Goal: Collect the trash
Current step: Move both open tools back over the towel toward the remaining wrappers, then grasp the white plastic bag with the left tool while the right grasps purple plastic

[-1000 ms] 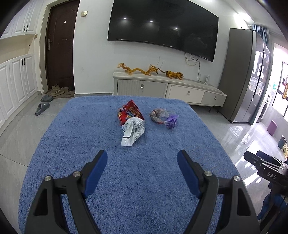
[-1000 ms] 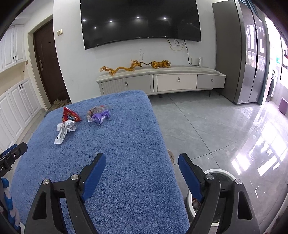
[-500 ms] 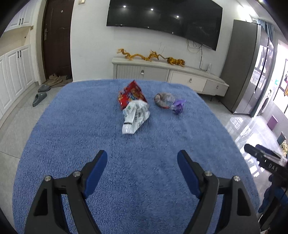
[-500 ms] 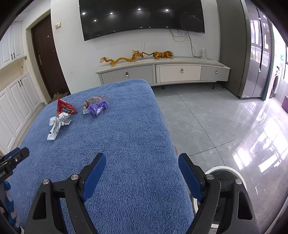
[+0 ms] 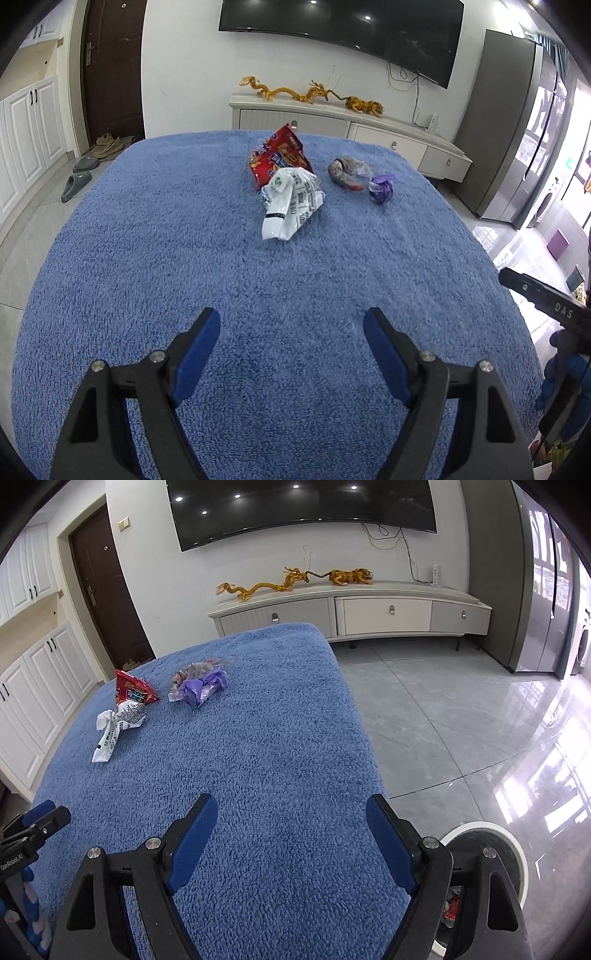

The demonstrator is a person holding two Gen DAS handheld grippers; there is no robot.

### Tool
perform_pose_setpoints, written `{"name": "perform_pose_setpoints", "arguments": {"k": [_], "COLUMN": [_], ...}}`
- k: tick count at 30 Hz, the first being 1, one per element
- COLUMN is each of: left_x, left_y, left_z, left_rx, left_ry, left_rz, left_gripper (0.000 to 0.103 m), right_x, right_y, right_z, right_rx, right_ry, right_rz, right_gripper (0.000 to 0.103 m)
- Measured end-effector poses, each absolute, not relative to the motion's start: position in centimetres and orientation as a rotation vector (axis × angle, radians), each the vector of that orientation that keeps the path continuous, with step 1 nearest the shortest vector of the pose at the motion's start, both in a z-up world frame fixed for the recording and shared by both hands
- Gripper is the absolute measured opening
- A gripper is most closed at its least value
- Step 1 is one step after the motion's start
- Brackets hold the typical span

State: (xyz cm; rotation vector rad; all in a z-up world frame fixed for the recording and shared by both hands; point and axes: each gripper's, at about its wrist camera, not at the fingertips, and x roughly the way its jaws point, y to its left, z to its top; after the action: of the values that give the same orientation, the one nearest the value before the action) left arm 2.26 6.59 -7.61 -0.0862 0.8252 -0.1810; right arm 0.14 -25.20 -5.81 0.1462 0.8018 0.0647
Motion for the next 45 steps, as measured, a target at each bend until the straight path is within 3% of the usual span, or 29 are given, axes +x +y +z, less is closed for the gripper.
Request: {"name": "perform_pose_setpoints", "arguments": {"k": [10,25,36,40,45], "left_x": [4.5,15.0,18.0,17.6,15.9], "left_y": [6.8,6.1,5.2,4.7,4.6], "left_z": [-6.5,-5.3,-8.9,-8.9,-8.5], "left_rx": [-0.048,-0.052,-0.054,-0.036,-0.049], "left_ry": [0.844,0.811,0.864,0.87,0.869], "left_rz": [-0.172,-0.182,-0.198,-0.232,-0.253], "left_gripper": [0.079,0.079,0.078,0.061,0.054], "right_x": [2.9,13.6,18.9,18.1,16.0], "right_y": [-24.5,-20.2,-17.9,-17.7,-17.1], "right_z": [-6.2,-4.0,-7.5,-7.5,-6.7], "right_rx": [0.16,0.27,0.3,0.283,0.225], "right_ry": [0.807,0.761,0.851,0.844,0.835], "right_rz": [0.142,0.314,0.302,0.334,0.365], "right_gripper": [0.081,0.08,0.052,0.031,0.029]}}
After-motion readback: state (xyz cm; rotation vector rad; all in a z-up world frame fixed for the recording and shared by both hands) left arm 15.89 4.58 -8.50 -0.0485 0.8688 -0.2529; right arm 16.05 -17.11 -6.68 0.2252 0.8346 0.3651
